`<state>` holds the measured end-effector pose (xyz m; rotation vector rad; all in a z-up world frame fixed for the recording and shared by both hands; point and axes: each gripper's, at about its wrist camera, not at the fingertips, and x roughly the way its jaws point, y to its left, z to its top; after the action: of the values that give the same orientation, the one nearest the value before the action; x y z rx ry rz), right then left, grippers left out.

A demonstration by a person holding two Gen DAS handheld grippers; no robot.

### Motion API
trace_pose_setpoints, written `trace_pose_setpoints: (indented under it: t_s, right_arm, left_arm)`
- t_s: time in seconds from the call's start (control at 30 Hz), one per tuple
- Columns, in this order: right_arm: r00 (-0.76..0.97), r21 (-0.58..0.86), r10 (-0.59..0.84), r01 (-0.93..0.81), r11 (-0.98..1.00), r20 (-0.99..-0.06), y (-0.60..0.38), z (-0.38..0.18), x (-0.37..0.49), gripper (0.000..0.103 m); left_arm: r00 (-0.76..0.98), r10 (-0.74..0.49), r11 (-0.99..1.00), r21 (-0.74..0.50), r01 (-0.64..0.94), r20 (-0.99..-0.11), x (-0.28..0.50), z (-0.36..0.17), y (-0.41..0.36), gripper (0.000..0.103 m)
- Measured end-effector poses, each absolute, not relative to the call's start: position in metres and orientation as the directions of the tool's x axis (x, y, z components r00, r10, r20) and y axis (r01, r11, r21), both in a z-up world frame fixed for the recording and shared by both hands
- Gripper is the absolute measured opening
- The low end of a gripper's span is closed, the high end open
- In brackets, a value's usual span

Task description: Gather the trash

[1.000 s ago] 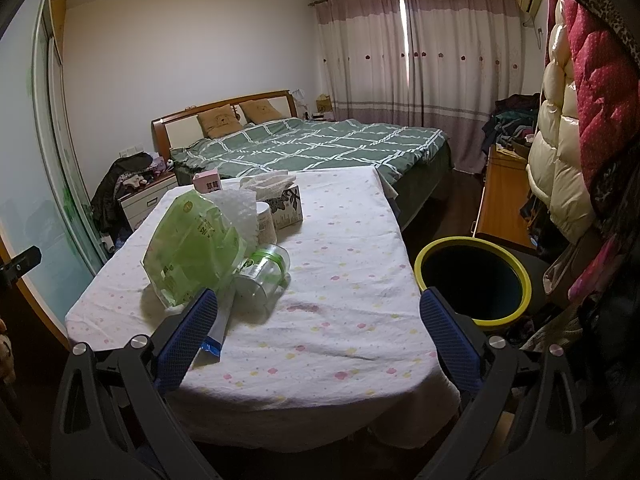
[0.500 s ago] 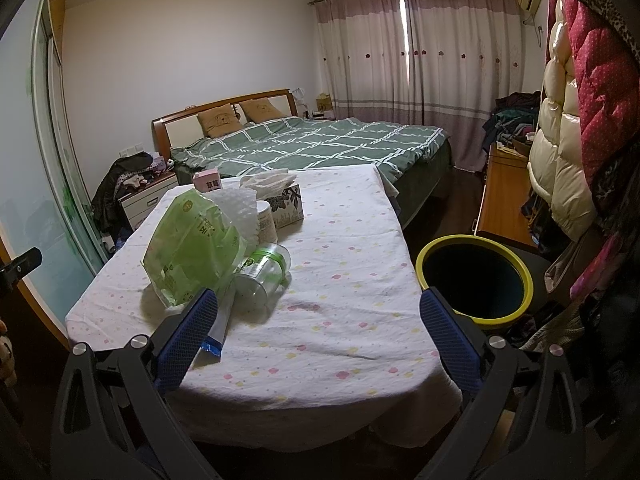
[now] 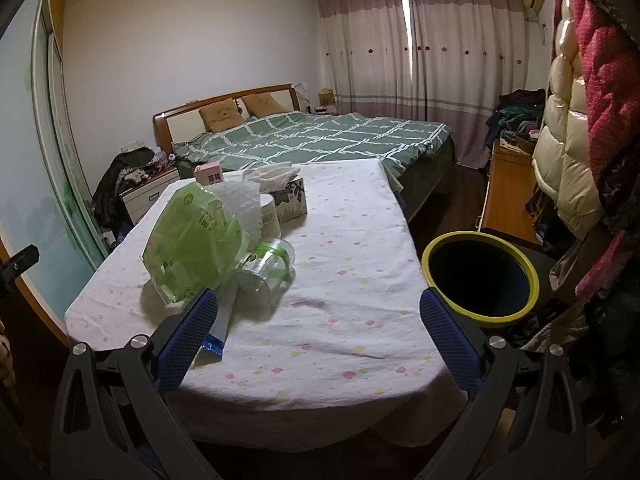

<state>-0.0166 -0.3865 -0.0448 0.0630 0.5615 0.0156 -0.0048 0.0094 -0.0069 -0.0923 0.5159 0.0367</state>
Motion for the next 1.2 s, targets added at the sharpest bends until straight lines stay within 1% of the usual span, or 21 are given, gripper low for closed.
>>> trace_pose_setpoints:
  t_s: [0.17, 0.4, 0.5, 0.53, 0.57, 0.63, 0.83, 0.93, 0.97, 1.0, 1.03, 1.07, 1.1, 1.13, 1.17, 1.2]
  right_arm:
    - [0.833, 0.067, 0.085, -0.057, 0.996, -0.548, -0.371, -0.049, -0.001, 0.096]
    - [0.826, 0.097, 0.181, -0.152, 0.984, -0.534, -0.339, -0.044, 0.032, 0.096]
    - [0.815, 0.096, 0.204, -0.182, 0.979, -0.542, -0.321, -0.044, 0.055, 0.096]
    - [0.811, 0.096, 0.208, -0.187, 0.978, -0.547, -0.316, -0.046, 0.064, 0.094]
    - [0.805, 0.093, 0.206, -0.186, 0.978, -0.556, -0.311, -0.048, 0.073, 0.089]
    - [0.791, 0.094, 0.207, -0.187, 0.978, -0.576, -0.301, -0.054, 0.092, 0.086]
    - [0.77, 0.081, 0.181, -0.166, 0.983, -0.612, -0.287, -0.073, 0.135, 0.086]
    - [0.744, 0.096, 0.199, -0.18, 0.979, -0.638, -0.283, -0.079, 0.149, 0.086]
    - [0.737, 0.098, 0.205, -0.186, 0.978, -0.644, -0.281, -0.08, 0.151, 0.085]
    - [0.725, 0.097, 0.211, -0.196, 0.976, -0.656, -0.279, -0.083, 0.153, 0.08]
    - [0.718, 0.094, 0.211, -0.2, 0.975, -0.664, -0.28, -0.084, 0.155, 0.067]
    - [0.713, 0.088, 0.208, -0.201, 0.976, -0.67, -0.279, -0.085, 0.154, 0.057]
    - [0.711, 0.086, 0.207, -0.202, 0.976, -0.672, -0.278, -0.085, 0.154, 0.052]
    - [0.709, 0.089, 0.21, -0.204, 0.975, -0.673, -0.277, -0.085, 0.152, 0.042]
    - [0.706, 0.098, 0.218, -0.207, 0.973, -0.674, -0.277, -0.085, 0.151, 0.037]
    - [0.7, 0.118, 0.236, -0.214, 0.97, -0.674, -0.278, -0.084, 0.148, 0.034]
  left_arm:
    - [0.863, 0.023, 0.993, -0.088, -0.078, -0.505, 0.0, -0.012, 0.017, 0.099]
    - [0.85, 0.033, 0.993, -0.083, -0.089, -0.526, 0.009, -0.023, 0.022, 0.099]
    - [0.844, 0.033, 0.992, -0.085, -0.092, -0.535, 0.013, -0.027, 0.024, 0.099]
    - [0.842, 0.032, 0.992, -0.085, -0.092, -0.538, 0.014, -0.028, 0.025, 0.099]
    - [0.84, 0.033, 0.992, -0.084, -0.093, -0.541, 0.015, -0.029, 0.026, 0.099]
    - [0.837, 0.036, 0.992, -0.078, -0.094, -0.546, 0.019, -0.032, 0.027, 0.099]
    - [0.829, 0.045, 0.991, -0.08, -0.108, -0.557, 0.028, -0.039, 0.039, 0.099]
    - [0.825, 0.048, 0.99, -0.082, -0.113, -0.564, 0.032, -0.043, 0.044, 0.099]
    - [0.823, 0.046, 0.99, -0.085, -0.114, -0.566, 0.034, -0.045, 0.045, 0.099]
    - [0.82, 0.044, 0.99, -0.088, -0.114, -0.57, 0.036, -0.046, 0.046, 0.099]
    - [0.818, 0.042, 0.989, -0.09, -0.114, -0.573, 0.037, -0.047, 0.047, 0.099]
    - [0.816, 0.04, 0.99, -0.09, -0.113, -0.576, 0.038, -0.049, 0.047, 0.099]
    - [0.815, 0.04, 0.99, -0.089, -0.112, -0.578, 0.039, -0.05, 0.047, 0.099]
    - [0.813, 0.039, 0.99, -0.089, -0.111, -0.581, 0.039, -0.051, 0.047, 0.099]
    - [0.813, 0.038, 0.99, -0.09, -0.11, -0.582, 0.039, -0.052, 0.047, 0.099]
    - [0.811, 0.037, 0.99, -0.091, -0.11, -0.583, 0.04, -0.052, 0.047, 0.099]
